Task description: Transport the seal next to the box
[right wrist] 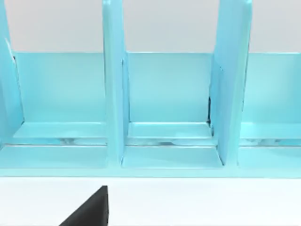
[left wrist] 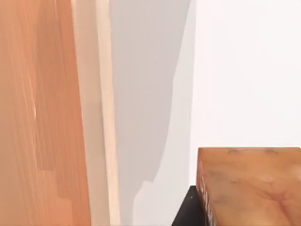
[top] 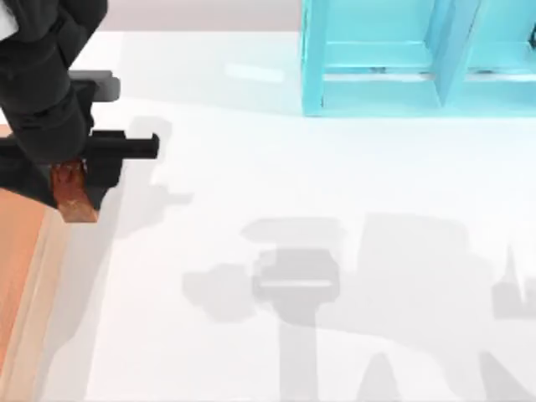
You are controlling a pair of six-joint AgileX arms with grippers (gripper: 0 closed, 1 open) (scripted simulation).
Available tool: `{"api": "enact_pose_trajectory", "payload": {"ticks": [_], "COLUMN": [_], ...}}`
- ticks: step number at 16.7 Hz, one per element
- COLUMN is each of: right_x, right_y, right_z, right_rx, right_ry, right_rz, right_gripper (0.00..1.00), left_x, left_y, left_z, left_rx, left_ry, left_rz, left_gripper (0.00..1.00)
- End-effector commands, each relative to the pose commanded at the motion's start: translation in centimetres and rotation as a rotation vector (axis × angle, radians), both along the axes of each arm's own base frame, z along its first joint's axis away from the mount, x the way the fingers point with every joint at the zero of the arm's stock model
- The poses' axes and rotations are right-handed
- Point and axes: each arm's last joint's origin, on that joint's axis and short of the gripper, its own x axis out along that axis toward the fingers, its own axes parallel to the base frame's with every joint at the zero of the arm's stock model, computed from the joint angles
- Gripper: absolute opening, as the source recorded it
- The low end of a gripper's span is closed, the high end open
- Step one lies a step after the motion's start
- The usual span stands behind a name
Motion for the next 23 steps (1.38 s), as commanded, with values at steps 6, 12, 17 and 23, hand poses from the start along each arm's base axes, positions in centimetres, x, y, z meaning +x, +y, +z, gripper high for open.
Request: {"api": "enact_pose_trajectory", "payload": {"ticks": [6, 12, 17, 23], "right_x": [0.0, 0.0, 0.0, 0.0], "right_y": [0.0, 0.0, 0.0, 0.0], "right_z": [0.0, 0.0, 0.0, 0.0], "right_rx": [0.000, 0.000, 0.000, 0.000], "right_ry": [0.000, 0.000, 0.000, 0.000], "right_rz": [0.000, 0.000, 0.000, 0.000], "right_gripper": [1.00, 1.00, 1.00, 1.00], "left_x": [-0.2, -0.2, -0.2, -0.2], "left_y": [0.1, 0.1, 0.1, 0.1], "left_z": [-4.4, -4.4, -4.4, -4.4], "left_rx": [-0.003, -0.003, -0.003, -0.003], "left_ry": [-0.006, -0.007, -0.007, -0.007], "left_rz": [0.003, 0.003, 0.003, 0.003], "left_gripper": [0.00, 0.23, 0.60, 1.00]}}
